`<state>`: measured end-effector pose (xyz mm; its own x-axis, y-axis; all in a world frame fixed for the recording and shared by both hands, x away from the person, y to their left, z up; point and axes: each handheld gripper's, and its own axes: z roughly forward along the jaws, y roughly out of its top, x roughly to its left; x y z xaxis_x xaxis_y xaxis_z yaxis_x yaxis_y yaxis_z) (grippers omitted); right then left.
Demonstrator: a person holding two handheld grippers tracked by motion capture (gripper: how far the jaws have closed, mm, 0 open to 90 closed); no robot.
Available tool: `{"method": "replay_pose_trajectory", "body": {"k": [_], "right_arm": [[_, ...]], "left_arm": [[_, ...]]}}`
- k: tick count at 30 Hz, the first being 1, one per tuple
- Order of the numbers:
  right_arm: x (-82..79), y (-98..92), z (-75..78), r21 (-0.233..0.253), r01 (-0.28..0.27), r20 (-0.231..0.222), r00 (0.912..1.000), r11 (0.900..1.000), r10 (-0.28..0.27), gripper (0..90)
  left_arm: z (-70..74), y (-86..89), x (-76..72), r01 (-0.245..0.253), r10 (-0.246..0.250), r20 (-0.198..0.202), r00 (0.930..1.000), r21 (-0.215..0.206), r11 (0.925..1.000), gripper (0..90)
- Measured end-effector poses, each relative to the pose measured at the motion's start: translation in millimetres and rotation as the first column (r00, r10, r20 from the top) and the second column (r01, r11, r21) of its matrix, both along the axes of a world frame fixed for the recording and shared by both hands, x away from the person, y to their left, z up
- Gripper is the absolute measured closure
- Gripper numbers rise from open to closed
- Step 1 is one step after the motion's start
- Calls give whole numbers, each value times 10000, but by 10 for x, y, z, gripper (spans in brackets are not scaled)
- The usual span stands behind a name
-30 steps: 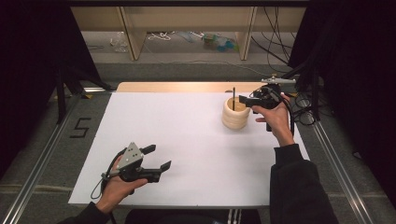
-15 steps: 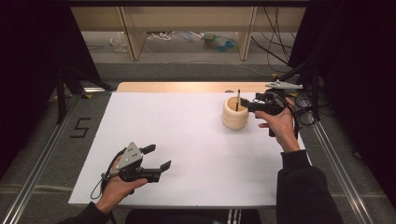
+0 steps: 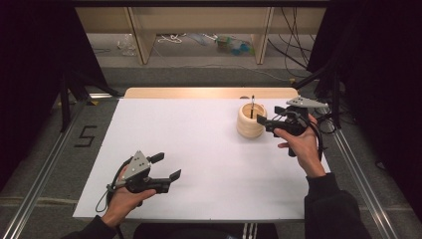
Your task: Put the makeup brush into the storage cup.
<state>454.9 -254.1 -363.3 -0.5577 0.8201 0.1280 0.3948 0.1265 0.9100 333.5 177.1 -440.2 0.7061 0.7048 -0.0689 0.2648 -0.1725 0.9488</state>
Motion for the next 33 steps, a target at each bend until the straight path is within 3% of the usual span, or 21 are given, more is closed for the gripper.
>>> {"method": "replay_pose_trajectory", "body": {"k": [14, 16, 19, 20, 21, 22, 31, 33], "right_arm": [[-323, 112, -82, 129, -516, 470, 9976, 9986, 509, 189], [-366, 112, -96, 134, -571, 276, 9980, 9983, 567, 189], [-397, 111, -129, 168, -665, 533, 9964, 9976, 656, 191], [-419, 116, -128, 234, -692, 281, 9973, 9973, 686, 191], [-430, 126, -143, 420, -693, 449, 9967, 9967, 674, 191], [-444, 125, -154, 293, -711, 531, 9962, 9970, 695, 191], [-568, 152, -249, 320, -994, 296, 9947, 9945, 985, 180], [-580, 159, -291, 408, -1062, 465, 9935, 9935, 1043, 181]], "left_arm": [[9, 22, 3, -149, 150, -43, 9999, 33, 9999, 178], [12, 32, 12, -152, 151, 34, 9999, 95, 9998, 178], [12, 40, 14, -179, 180, -25, 9998, 79, 9998, 177], [14, 44, 16, -193, 193, 10, 9998, 91, 9998, 178], [14, 43, 14, -211, 211, -34, 9998, 50, 9998, 178], [14, 46, 16, -212, 212, 4, 9998, 83, 9997, 178], [15, 59, 22, -196, 195, 35, 9998, 110, 9997, 178], [15, 64, 24, -170, 169, 53, 9998, 136, 9998, 177]]}}
